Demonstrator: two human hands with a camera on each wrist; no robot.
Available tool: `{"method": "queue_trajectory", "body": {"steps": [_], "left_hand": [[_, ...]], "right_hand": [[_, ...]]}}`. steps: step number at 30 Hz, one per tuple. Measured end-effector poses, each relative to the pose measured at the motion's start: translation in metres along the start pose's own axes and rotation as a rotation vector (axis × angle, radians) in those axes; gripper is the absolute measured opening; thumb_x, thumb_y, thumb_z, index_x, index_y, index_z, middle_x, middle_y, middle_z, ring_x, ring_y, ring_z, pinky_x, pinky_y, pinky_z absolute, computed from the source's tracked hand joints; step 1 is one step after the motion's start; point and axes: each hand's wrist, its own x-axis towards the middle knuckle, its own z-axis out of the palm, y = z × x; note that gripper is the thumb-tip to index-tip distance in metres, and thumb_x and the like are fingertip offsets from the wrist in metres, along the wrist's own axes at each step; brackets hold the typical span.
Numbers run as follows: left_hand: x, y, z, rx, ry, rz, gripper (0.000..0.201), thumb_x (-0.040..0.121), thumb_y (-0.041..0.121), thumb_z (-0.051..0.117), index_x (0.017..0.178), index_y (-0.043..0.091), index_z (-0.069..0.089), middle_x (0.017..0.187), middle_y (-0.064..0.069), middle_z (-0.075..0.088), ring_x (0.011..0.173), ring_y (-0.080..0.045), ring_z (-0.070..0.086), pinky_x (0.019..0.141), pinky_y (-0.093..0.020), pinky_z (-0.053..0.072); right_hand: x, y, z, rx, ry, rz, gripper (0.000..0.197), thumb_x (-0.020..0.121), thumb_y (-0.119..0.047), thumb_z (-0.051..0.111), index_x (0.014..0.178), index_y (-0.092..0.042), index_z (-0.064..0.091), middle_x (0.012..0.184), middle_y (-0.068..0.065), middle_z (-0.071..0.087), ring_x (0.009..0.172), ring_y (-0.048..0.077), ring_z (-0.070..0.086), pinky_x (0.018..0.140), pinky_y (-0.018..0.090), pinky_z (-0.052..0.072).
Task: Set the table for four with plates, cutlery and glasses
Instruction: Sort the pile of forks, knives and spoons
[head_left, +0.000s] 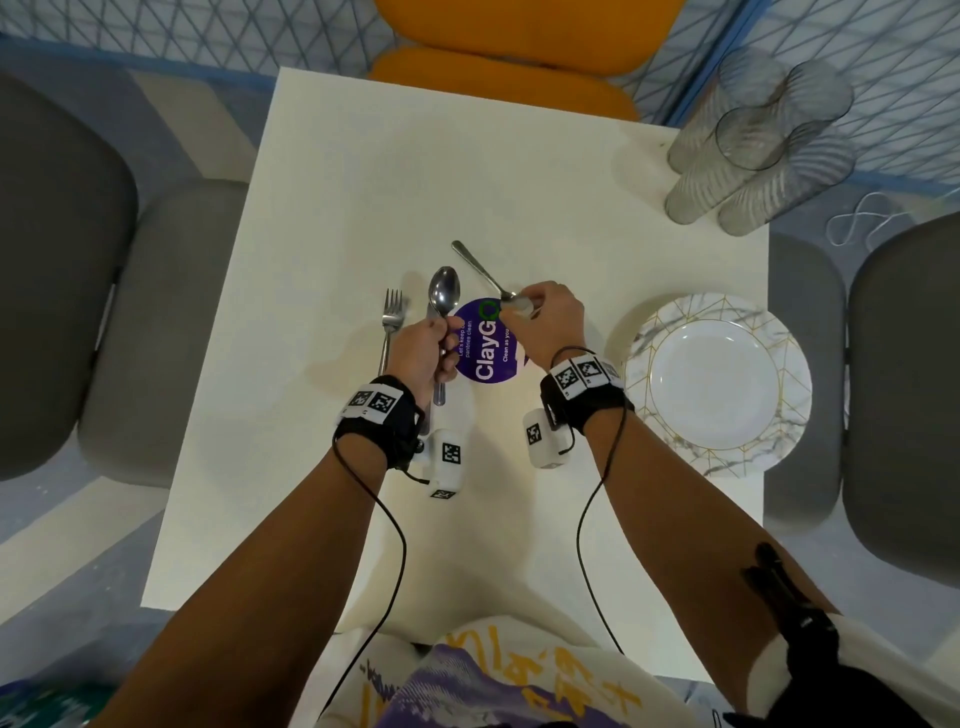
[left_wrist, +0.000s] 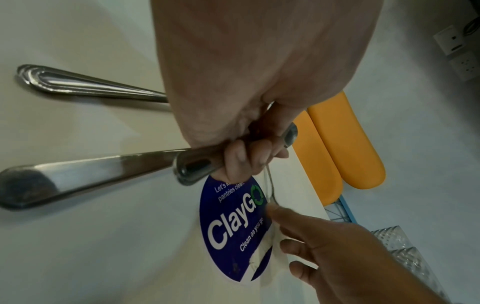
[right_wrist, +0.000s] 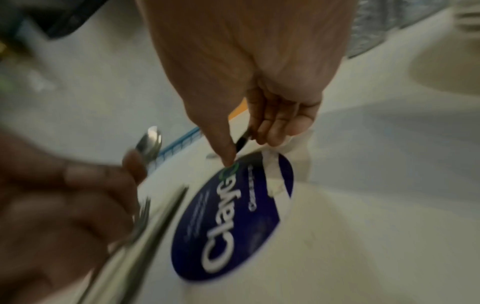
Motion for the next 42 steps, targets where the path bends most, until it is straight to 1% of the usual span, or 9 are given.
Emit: {"method": "queue_trajectory", "body": {"steps": [5, 9, 14, 19, 26, 30, 34, 38, 42], "left_hand": [[0.001, 0.009, 0.001, -0.034, -0.005, 0.013, 0.030, 0.106, 0.012, 0.040, 0.093, 0.010, 0.067, 0.059, 0.004, 0.053, 0.046, -0.010, 0.039, 0.042, -0.022, 0.027], [0.001, 0.015, 0.005, -0.020, -0.033, 0.067, 0.033, 0.108, 0.012, 0.036, 0.093, 0.010, 0.065, 0.066, 0.001, 0.056, 0.049, -0.013, 0.045, 0.043, -0.024, 0.031], [-0.009, 0.014, 0.018, 0.067, -0.049, 0.138, 0.034, 0.110, 0.009, 0.034, 0.094, 0.007, 0.064, 0.076, -0.008, 0.068, 0.065, -0.020, 0.068, 0.056, -0.028, 0.055], [-0.023, 0.000, 0.031, 0.118, -0.163, 0.103, 0.029, 0.109, 0.010, 0.039, 0.113, -0.001, 0.066, 0.096, -0.019, 0.075, 0.082, -0.031, 0.075, 0.076, -0.042, 0.062], [-0.035, -0.014, 0.040, 0.170, -0.258, 0.102, 0.032, 0.109, 0.015, 0.036, 0.112, 0.003, 0.066, 0.087, -0.011, 0.073, 0.066, -0.027, 0.068, 0.058, -0.034, 0.051], [-0.036, -0.020, 0.041, 0.145, -0.245, 0.084, 0.034, 0.110, 0.017, 0.034, 0.115, 0.003, 0.065, 0.087, -0.011, 0.071, 0.063, -0.026, 0.065, 0.057, -0.034, 0.049], [-0.038, -0.023, 0.041, 0.061, -0.270, 0.040, 0.034, 0.110, 0.021, 0.035, 0.102, 0.008, 0.065, 0.074, -0.010, 0.061, 0.056, -0.024, 0.053, 0.054, -0.032, 0.042], [-0.040, -0.022, 0.040, 0.059, -0.257, 0.009, 0.035, 0.109, 0.021, 0.035, 0.092, 0.014, 0.065, 0.065, -0.002, 0.048, 0.048, -0.014, 0.037, 0.052, -0.029, 0.028], [-0.040, -0.020, 0.037, 0.052, -0.243, -0.033, 0.036, 0.107, 0.022, 0.039, 0.086, 0.015, 0.067, 0.064, 0.000, 0.044, 0.044, -0.010, 0.028, 0.048, -0.026, 0.021]], "right_hand": [[-0.016, -0.008, -0.043, 0.354, 0.124, -0.046, 0.033, 0.080, -0.034, 0.081, 0.106, -0.017, 0.070, 0.097, -0.008, 0.075, 0.090, 0.001, 0.071, 0.077, 0.013, 0.056], [-0.022, -0.011, -0.063, 0.668, 0.092, -0.071, 0.033, 0.084, -0.028, 0.081, 0.108, -0.009, 0.070, 0.099, 0.007, 0.077, 0.095, 0.024, 0.075, 0.086, 0.039, 0.061], [-0.041, -0.017, -0.062, 0.833, -0.053, -0.042, 0.028, 0.096, -0.018, 0.068, 0.111, 0.006, 0.067, 0.097, 0.022, 0.075, 0.086, 0.042, 0.073, 0.077, 0.047, 0.061], [-0.055, -0.028, -0.039, 0.683, -0.054, -0.005, 0.018, 0.092, -0.018, 0.071, 0.101, -0.003, 0.076, 0.083, 0.014, 0.077, 0.072, 0.034, 0.075, 0.071, 0.045, 0.062], [-0.056, -0.025, -0.018, 0.394, 0.108, -0.061, 0.012, 0.084, -0.018, 0.077, 0.095, -0.023, 0.079, 0.076, -0.002, 0.071, 0.061, 0.023, 0.071, 0.062, 0.038, 0.063], [-0.058, -0.026, -0.020, 0.302, 0.174, -0.137, 0.012, 0.084, -0.016, 0.077, 0.096, -0.019, 0.075, 0.075, -0.005, 0.064, 0.061, 0.006, 0.060, 0.057, 0.010, 0.048], [-0.056, -0.025, -0.020, 0.281, 0.202, -0.165, 0.017, 0.083, -0.017, 0.076, 0.100, -0.020, 0.073, 0.081, 0.000, 0.065, 0.064, 0.014, 0.062, 0.058, 0.025, 0.058], [-0.048, -0.023, -0.028, 0.252, 0.164, -0.138, 0.027, 0.083, -0.018, 0.079, 0.109, -0.019, 0.071, 0.079, -0.001, 0.066, 0.059, 0.006, 0.057, 0.059, 0.002, 0.042], [-0.043, -0.023, -0.031, 0.194, 0.114, -0.167, 0.017, 0.086, -0.025, 0.076, 0.102, -0.019, 0.078, 0.081, -0.003, 0.070, 0.067, 0.008, 0.062, 0.074, 0.015, 0.052]]}}
